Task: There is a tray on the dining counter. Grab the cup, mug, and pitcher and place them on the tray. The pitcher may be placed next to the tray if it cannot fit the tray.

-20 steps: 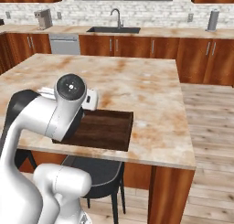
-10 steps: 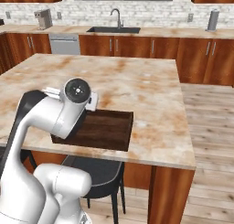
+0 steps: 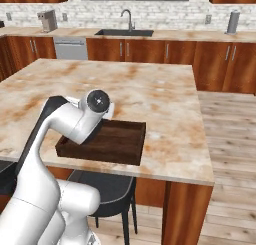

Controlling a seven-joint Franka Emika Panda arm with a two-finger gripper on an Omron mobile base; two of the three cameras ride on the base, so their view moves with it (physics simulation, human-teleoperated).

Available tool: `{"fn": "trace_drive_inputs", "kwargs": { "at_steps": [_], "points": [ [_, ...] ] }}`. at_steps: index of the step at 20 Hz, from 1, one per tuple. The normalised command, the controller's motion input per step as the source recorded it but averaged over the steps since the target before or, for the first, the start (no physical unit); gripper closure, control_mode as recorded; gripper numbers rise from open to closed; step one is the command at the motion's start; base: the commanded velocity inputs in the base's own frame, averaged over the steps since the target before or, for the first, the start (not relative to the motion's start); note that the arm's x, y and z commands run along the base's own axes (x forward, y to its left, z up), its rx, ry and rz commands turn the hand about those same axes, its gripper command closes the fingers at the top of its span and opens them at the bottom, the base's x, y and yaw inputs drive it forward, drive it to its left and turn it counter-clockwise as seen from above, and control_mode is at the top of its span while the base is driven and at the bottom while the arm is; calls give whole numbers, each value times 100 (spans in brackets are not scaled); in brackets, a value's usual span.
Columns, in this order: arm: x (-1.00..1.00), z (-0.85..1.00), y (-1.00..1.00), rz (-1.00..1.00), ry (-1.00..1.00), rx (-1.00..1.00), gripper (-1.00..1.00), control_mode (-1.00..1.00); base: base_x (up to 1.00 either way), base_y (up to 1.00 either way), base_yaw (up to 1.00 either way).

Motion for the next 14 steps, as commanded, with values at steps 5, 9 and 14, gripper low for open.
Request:
{"fn": "trace_drive_inputs", "kwargs": {
  "at_steps": [5, 9, 14],
  "points": [
    [36, -57, 5, 0, 1, 0, 100, -100, 0, 0, 0],
    [6, -40, 9, 0, 11, 0, 100, -100, 0, 0, 0],
    [1, -35, 0, 0, 11, 0, 100, -100, 0, 0, 0]
  ]
}}
